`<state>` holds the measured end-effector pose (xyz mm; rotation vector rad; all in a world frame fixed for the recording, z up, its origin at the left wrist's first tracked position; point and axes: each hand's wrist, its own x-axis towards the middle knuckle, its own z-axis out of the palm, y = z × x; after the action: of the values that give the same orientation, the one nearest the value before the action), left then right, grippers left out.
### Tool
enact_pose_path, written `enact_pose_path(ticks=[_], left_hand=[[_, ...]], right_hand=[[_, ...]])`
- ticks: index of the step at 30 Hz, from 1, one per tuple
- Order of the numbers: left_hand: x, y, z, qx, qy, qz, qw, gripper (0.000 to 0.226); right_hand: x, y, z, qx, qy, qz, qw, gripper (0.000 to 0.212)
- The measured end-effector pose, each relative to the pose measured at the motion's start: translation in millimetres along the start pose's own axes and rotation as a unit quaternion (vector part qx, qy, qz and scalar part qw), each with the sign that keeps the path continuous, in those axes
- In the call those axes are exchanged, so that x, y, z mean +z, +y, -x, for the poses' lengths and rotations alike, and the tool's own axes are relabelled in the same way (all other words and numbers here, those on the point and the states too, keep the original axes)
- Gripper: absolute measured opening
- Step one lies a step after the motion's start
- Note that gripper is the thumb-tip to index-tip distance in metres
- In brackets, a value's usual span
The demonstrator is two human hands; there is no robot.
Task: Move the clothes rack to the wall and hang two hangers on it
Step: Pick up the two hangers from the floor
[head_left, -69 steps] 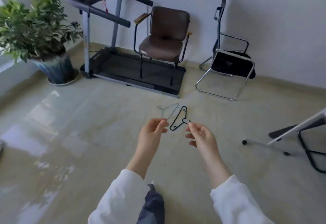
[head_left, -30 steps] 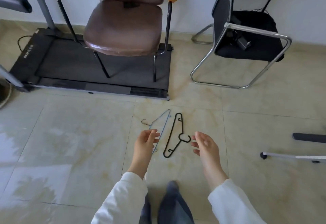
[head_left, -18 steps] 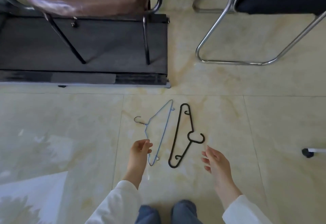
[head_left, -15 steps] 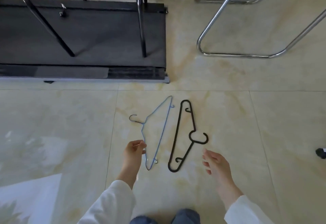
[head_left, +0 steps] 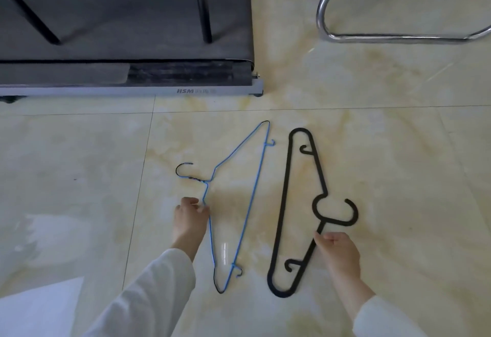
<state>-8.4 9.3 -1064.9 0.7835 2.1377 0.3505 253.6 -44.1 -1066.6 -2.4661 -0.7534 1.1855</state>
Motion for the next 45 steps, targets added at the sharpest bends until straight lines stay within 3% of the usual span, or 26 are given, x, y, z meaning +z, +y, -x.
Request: enact_pose_path(ticks=[8,13,18,23,32,45], left_hand=[[12.1,-7.8,-18.5,0.010,0.005,-0.065,0.998,0.020],[13.2,-5.3,-21.5,0.004,0.014,-0.062,0.998,0.026],[11.7,0.7,-12.3,-0.007,0.001,0.019,1.000,0.027],[0.3,8.5,17.5,-0.022,-0.074,0.179,0.981,0.009],[-73.9,78.0,152.8,0.014,-0.152,0.153,0.976,0.021],[-237.0,198.3,395.9,0.043,-0.267,0.137,0.953,0.016]], right_hand=[[12.4,3.9,-7.9,-0.023,0.025,0.060,0.998,0.020],[14.2,2.5,-11.8,-0.013,0.014,0.072,0.997,0.042],[2.4,-3.9,-5.1,-0.020,0.007,0.067,0.998,0.023],[-16.4,-21.3,11.2,-0.092,-0.019,-0.008,0.996,0.010],[-119.0,-72.8,137.0,-0.089,-0.022,-0.045,0.995,0.008],[-281.6,-174.9,385.1,-0.070,-0.054,-0.136,0.987,0.017]])
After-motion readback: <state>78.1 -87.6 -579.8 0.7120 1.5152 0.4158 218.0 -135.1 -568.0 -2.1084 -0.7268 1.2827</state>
